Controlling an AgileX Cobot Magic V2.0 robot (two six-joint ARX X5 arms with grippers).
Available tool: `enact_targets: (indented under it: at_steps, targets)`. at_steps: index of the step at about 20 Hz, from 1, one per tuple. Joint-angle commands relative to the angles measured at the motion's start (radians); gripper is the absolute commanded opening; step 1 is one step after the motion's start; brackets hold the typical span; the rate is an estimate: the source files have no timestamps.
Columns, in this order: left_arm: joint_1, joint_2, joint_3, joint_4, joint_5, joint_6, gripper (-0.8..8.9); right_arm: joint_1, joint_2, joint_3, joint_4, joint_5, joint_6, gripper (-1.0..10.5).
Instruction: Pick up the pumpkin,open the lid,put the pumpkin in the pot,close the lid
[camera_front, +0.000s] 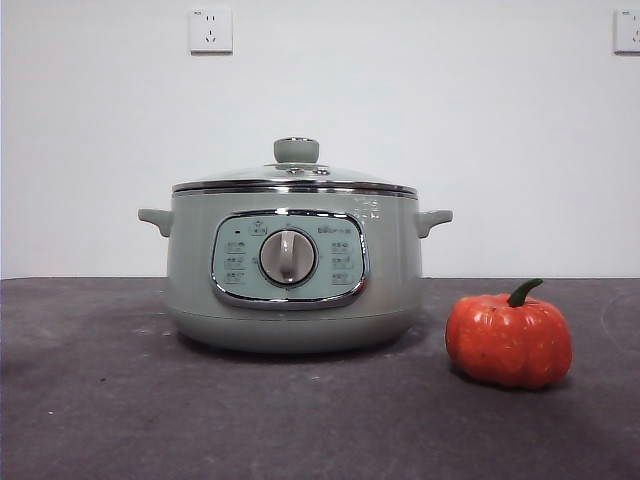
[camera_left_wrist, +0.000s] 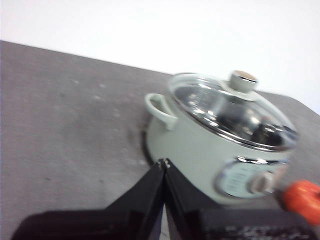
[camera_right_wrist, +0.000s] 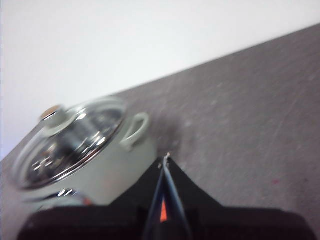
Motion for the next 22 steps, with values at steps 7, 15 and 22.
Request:
enact_targets:
  at_steps: [7,15,22]
  targets:
    - [0.002,0.197,0.271,-0.229,0.2,0.114,-0.08,0.0,0.264,0.356,-0.367,-0.207,-0.27,-0.1]
    - [0.002,0.366,0.438,-0.43,0.385,0.268,-0.08,0.045,0.439,0.565,-0.699,-0.235,-0.444,-0.1]
    - [0.002,0.435,0.47,-0.507,0.395,0.332,0.08,0.059,0.479,0.576,-0.801,-0.231,-0.485,0.1]
